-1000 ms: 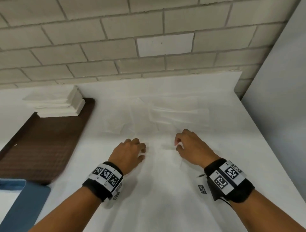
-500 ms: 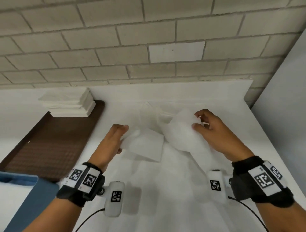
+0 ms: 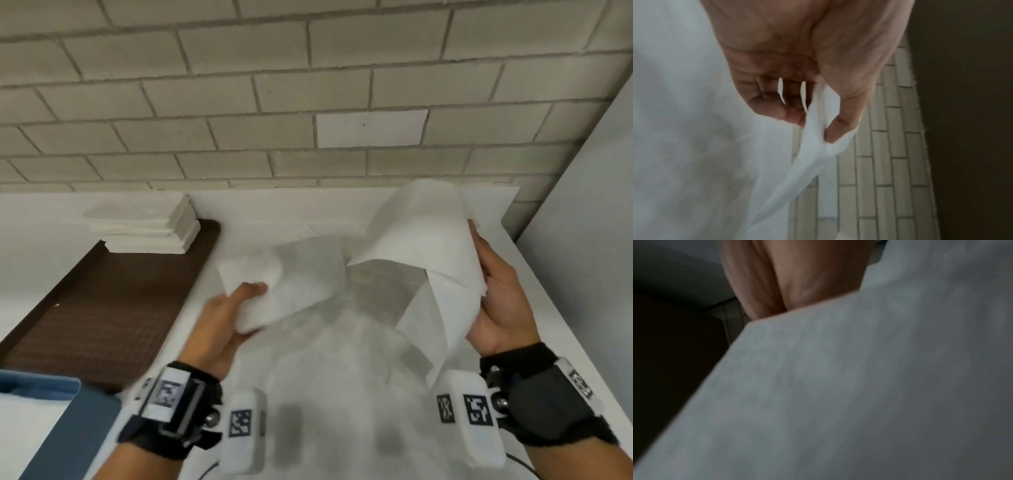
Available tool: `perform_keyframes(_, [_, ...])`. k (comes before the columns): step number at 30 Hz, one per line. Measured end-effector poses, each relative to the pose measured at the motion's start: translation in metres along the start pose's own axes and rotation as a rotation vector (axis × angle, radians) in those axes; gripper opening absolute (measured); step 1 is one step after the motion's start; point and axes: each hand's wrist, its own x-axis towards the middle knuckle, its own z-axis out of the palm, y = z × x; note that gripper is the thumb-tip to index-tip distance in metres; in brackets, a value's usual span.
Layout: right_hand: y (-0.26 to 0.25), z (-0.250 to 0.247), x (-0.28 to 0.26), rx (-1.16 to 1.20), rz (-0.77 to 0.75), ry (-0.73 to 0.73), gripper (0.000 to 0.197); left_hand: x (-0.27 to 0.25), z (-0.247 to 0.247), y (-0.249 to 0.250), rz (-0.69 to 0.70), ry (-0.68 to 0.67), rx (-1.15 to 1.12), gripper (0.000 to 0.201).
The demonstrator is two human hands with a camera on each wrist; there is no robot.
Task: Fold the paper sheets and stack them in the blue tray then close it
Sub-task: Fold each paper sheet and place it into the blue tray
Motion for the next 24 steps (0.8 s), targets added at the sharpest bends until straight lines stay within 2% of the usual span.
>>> perform_keyframes(3, [0.018, 0.003, 0.006, -0.015, 0.018, -0.014, 0.049, -0.006, 0.033, -0.026, -0.117, -0.139, -0.015, 0.023])
perform_keyframes(4, [0.024, 0.002, 0.008, -0.049, 0.031, -0.002, 0.045, -0.008, 0.043, -0.029, -0.137, -0.186, -0.039, 0.029])
perform_keyframes(7, [0.042, -0.005, 0.015, -0.188, 0.061, 0.066, 0.037, -0.008, 0.063, -0.025, -0.103, -0.274, -0.158, 0.024])
perform_keyframes(12, [0.055, -0.018, 0.023, -0.484, -0.008, 0.215, 0.021, -0.004, 0.072, -0.011, -0.022, -0.284, -0.357, 0.031])
perform_keyframes(17, [0.051, -0.022, 0.029, -0.629, -0.092, 0.246, 0.011, 0.000, 0.060, -0.008, -0.039, -0.299, -0.352, 0.015])
perform_keyframes(22, [0.042, -0.031, 0.032, -0.839, -0.178, 0.199, 0.013, 0.004, 0.049, 0.002, -0.105, -0.343, -0.435, 0.037])
perform_keyframes(24, [0.042, -0.033, 0.034, -0.858, -0.214, 0.196, 0.015, 0.005, 0.047, 0.003, -0.157, -0.380, -0.470, 0.057])
